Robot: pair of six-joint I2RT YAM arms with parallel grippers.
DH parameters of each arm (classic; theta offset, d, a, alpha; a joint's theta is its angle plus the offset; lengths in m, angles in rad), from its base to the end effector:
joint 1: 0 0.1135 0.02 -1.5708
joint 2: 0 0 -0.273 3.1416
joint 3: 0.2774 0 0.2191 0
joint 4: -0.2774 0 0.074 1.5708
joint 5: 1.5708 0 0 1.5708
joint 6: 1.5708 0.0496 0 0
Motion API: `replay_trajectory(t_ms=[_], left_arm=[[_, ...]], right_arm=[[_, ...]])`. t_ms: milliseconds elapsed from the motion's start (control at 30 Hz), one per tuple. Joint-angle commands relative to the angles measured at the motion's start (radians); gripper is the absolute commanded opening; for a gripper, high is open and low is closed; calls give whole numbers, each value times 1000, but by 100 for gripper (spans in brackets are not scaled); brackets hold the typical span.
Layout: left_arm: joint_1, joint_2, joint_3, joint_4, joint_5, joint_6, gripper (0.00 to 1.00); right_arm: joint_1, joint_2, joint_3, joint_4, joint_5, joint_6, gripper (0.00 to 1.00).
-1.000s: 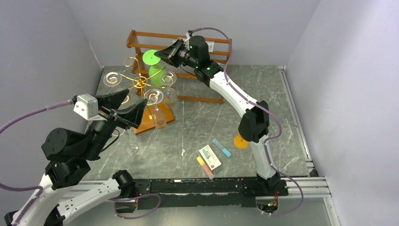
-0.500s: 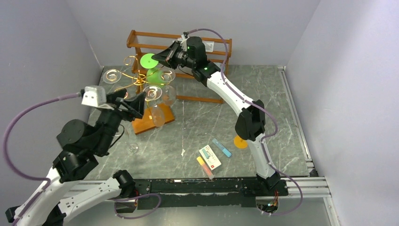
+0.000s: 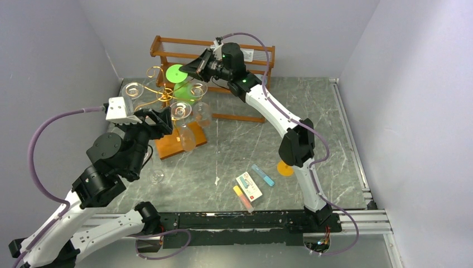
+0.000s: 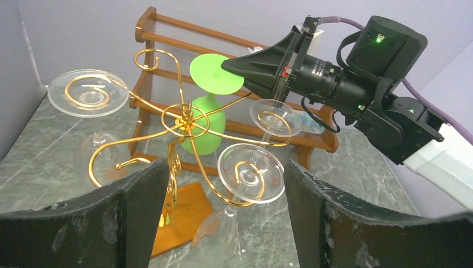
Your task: Place the wine glass upside down on the wine glass rack
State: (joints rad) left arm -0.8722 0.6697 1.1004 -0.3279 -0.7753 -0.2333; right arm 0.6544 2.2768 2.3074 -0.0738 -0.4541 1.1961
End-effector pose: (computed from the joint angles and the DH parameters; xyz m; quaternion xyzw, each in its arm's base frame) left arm 0.0788 -0.0399 0.4367 -0.0717 0.6769 -0.1454 0.7180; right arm 0.4028 0.3364 0.3825 0.0383 0.7197 0.6361 0.2756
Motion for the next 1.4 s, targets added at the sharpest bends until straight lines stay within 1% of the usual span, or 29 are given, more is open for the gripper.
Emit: replay_trajectory(t_ms=[0, 967, 1167, 1367], left_arm=[[2, 8, 5, -23, -58, -23, 79], [2, -20, -16, -19, -62, -22, 80], [2, -26, -17, -20, -70, -18, 80], [2, -28, -18, -19, -68, -18, 80]], right_arm=[[-8, -38, -21, 4, -20, -15, 0], [-59, -162, -195, 69, 1, -1, 0], [-75, -167, -199, 69, 22, -9, 0], [-81, -134, -151, 49, 29, -23, 0]])
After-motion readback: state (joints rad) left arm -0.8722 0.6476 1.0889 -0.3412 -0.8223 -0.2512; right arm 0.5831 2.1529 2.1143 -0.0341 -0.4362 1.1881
